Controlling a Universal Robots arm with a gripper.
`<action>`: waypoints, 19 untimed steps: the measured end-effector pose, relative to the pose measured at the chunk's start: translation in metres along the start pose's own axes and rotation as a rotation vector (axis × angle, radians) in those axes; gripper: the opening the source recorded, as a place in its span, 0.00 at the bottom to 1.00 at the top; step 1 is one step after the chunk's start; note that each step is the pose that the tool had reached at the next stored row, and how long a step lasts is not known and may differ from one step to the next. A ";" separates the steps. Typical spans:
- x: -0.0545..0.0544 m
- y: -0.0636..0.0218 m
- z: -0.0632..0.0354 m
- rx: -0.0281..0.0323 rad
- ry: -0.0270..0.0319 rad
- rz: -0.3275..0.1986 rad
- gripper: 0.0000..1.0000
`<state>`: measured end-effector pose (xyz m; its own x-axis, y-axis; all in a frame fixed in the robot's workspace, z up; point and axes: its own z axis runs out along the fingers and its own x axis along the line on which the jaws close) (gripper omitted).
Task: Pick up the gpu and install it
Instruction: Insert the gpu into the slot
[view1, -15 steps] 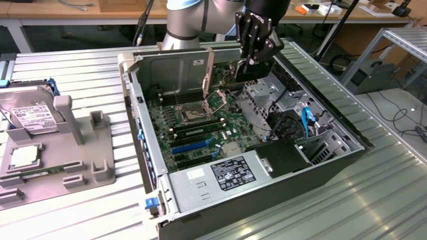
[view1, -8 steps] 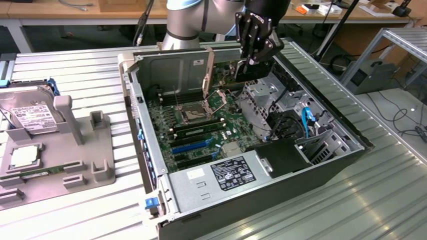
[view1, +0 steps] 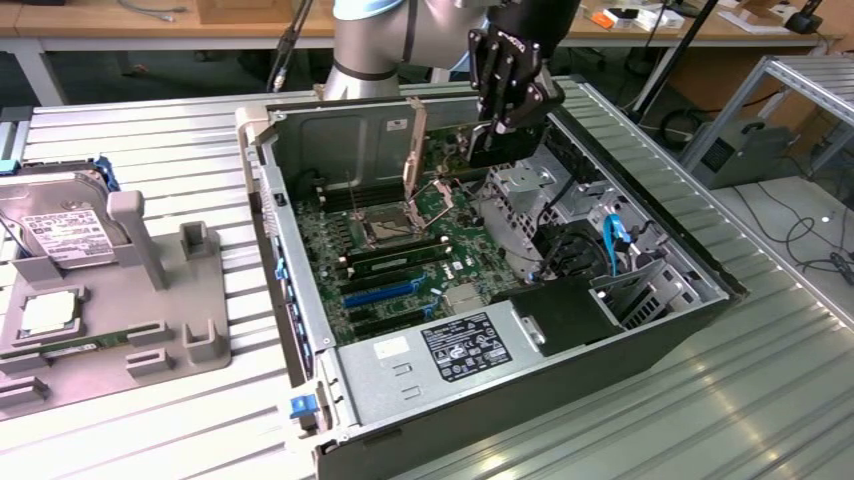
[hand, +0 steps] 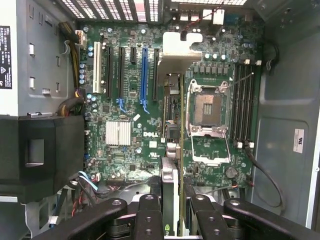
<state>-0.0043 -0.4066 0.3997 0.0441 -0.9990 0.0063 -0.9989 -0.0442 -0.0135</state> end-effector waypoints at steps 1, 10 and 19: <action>0.000 0.0000 0.0006 0.0000 0.0000 0.000 0.27; 0.000 0.0006 0.0031 0.0001 -0.0006 0.000 0.27; 0.001 0.0007 0.0062 0.0002 -0.0026 0.000 0.27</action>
<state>-0.0049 -0.4073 0.3935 0.0443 -0.9990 0.0037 -0.9989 -0.0443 -0.0137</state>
